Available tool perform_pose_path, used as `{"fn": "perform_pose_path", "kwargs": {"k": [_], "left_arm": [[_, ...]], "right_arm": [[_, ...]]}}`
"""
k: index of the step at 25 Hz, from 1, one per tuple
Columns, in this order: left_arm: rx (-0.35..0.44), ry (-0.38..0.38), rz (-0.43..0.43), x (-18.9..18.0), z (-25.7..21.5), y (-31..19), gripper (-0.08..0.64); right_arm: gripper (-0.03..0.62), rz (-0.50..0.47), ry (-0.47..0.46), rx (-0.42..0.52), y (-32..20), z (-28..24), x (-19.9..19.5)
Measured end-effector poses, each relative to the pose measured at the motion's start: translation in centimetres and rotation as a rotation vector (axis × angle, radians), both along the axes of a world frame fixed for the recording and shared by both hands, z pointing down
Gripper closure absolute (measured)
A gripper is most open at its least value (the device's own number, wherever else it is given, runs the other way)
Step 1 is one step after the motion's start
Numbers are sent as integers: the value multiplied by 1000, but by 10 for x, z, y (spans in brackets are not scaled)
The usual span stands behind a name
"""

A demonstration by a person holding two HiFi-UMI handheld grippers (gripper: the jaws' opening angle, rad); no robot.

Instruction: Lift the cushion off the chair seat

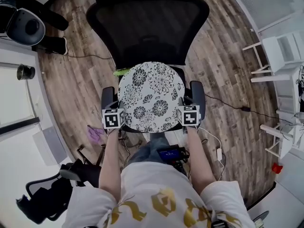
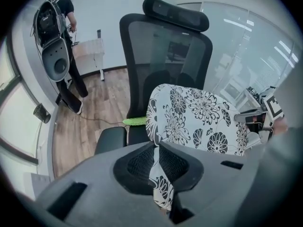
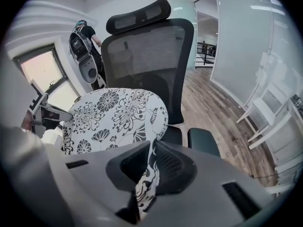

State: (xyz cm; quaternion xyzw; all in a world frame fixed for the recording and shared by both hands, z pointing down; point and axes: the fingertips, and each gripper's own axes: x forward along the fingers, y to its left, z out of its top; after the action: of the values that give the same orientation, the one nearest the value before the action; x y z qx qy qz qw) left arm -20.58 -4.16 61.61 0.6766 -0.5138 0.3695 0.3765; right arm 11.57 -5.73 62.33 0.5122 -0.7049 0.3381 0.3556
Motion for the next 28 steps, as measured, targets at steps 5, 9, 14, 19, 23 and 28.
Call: {"fn": "perform_pose_path", "kwargs": {"k": [5,9,14,19,23,28], "left_arm": [[17,46,-13,0,-20,3,534],[45,70,-10,0,-38,2,534],[91,93,-14,4,-63,0,534],[116,95,-6,8,-80,3,534],[133,109,-7,5,-90,6,533],[162,121,-15,3,-105,-3,534]], "right_arm": [[563,8,-22,15,6,-20,1],[563,32,-39,41,12,-39,3],[563,45,-50,76,17,-59,7],[563,47,-82,105,21,-81,4],[563,54,-104,143,22,-102,-2],[563,52,-102,169,20,-122,-3]]}}
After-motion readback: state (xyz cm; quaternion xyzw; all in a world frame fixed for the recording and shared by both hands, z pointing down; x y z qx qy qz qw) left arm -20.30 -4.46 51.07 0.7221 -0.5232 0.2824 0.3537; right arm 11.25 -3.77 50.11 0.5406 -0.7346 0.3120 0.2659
